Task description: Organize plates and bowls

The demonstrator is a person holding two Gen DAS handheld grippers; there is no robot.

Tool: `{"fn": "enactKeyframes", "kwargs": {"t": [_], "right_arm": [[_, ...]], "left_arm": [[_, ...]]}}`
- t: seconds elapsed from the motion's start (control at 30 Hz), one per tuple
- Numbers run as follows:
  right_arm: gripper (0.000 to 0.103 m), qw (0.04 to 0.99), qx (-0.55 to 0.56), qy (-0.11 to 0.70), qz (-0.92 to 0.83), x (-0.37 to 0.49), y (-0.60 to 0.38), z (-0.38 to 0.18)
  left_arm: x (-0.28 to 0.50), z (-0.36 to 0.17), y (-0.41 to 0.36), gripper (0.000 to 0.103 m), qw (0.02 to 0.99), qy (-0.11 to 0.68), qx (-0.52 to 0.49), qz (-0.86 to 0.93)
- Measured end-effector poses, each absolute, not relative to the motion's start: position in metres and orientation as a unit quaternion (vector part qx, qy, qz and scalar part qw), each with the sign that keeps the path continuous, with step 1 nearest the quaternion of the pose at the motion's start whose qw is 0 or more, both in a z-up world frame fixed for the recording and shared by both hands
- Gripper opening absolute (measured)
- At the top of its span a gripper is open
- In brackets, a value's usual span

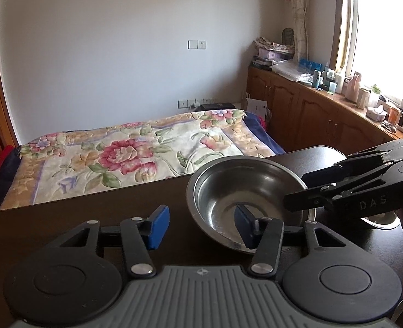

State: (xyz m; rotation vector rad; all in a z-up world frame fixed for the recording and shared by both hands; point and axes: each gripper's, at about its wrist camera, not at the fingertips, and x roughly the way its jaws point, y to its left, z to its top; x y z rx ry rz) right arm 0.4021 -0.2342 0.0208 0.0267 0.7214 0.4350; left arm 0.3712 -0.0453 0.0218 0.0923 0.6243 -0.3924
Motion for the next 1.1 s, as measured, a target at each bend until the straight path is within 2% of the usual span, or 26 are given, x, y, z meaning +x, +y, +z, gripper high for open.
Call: {"fn": "enactKeyframes", "kwargs": {"t": [0.13, 0.27, 0.3, 0.37, 0.4, 0.5, 0.73, 1.1], "right_arm": [[0.051, 0.909, 0.007, 0.358, 0.211, 0.407, -0.231, 0.018], [0.049, 0.907, 0.003, 0.363, 0.215, 0.408, -0.227, 0.015], [0.047, 0.906, 0.003, 0.364, 0.215, 0.408, -0.226, 0.015], [0.042, 0.906, 0.000, 0.366, 0.214, 0.407, -0.225, 0.014], [0.035, 0.905, -0.001, 0.367, 0.215, 0.406, -0.223, 0.014], [0.030, 0.907, 0.001, 0.364, 0.212, 0.404, -0.223, 0.015], [0.019, 0.912, 0.021, 0.354, 0.204, 0.398, -0.232, 0.019], [0.013, 0.931, 0.043, 0.311, 0.185, 0.372, -0.254, 0.040]], "left_arm": [[0.374, 0.018, -0.044, 0.079, 0.930, 0.312, 0.042, -0.192], [0.376, 0.015, -0.045, 0.063, 0.925, 0.322, 0.036, -0.197], [0.376, 0.015, -0.045, 0.057, 0.924, 0.324, 0.034, -0.199], [0.375, 0.015, -0.046, 0.056, 0.923, 0.326, 0.036, -0.199], [0.374, 0.015, -0.047, 0.054, 0.924, 0.325, 0.039, -0.197], [0.371, 0.017, -0.044, 0.049, 0.927, 0.319, 0.036, -0.195], [0.355, 0.026, -0.045, 0.048, 0.930, 0.306, 0.035, -0.201], [0.313, 0.057, -0.055, 0.047, 0.938, 0.262, 0.034, -0.225]]}}
